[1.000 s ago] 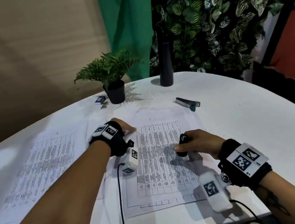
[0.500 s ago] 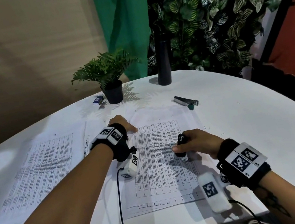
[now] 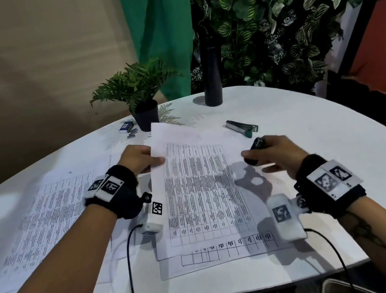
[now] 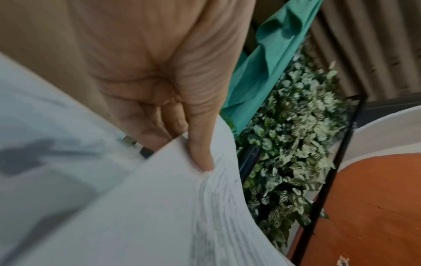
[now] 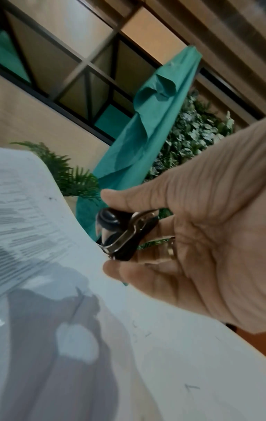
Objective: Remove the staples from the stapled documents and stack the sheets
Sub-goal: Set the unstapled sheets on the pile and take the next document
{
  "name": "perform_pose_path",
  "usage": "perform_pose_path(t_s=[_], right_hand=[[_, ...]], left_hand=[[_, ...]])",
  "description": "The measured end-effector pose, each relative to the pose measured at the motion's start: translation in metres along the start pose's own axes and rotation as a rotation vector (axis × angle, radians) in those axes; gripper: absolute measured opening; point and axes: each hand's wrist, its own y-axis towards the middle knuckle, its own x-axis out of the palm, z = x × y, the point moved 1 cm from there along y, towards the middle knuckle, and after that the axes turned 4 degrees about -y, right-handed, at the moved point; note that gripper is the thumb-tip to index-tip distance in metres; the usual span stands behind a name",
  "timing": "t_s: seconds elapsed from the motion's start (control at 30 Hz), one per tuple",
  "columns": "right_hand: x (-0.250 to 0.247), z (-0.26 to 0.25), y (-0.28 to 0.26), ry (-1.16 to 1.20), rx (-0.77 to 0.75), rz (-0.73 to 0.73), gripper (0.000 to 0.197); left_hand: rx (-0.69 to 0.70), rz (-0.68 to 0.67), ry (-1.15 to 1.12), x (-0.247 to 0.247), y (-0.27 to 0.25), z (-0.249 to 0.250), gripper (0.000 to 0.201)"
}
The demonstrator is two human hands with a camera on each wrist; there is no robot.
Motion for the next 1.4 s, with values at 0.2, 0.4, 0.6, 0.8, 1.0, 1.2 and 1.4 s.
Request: perform_pose_path(t_s=[0.2, 0.4, 0.6, 0.8, 1.0, 1.2, 1.4], right_hand=[[-0.008, -0.018, 0.016, 0.205, -0.006, -0.037, 0.020], [-0.011, -0.050, 0.019, 0.392, -0.198, -0.132, 0.051], [-0.027, -0.059, 0.010, 0.489, -0.358, -0.193, 0.080], [-0.032, -0.065, -0.001, 0.454, -0.437, -0.224, 0.076], [-0.043, -0.106, -0.007, 0.351, -0.535, -0.152, 0.063], [-0.068, -0.142, -0.046, 0.332, -0.754, -0.190, 0.046], [-0.047, -0.067, -0.058, 0.231, -0.629, -0.172, 0.057]], left_hand=[[0.271, 0.075, -0.192, -0.020, -0.016, 0.020, 0.032], [0.464, 0.057, -0.291, -0.029, -0.030, 0.046, 0.023], [0.575, 0.057, -0.376, -0.032, -0.032, 0.054, 0.024], [0.399, -0.130, -0.352, -0.025, -0.024, 0.055, 0.036], [0.539, -0.020, -0.314, -0.038, -0.031, 0.102, 0.029], [0.894, 0.157, -0.289, -0.053, -0.078, 0.153, 0.034], [0.684, -0.086, -0.299, -0.040, -0.085, 0.086, 0.045]])
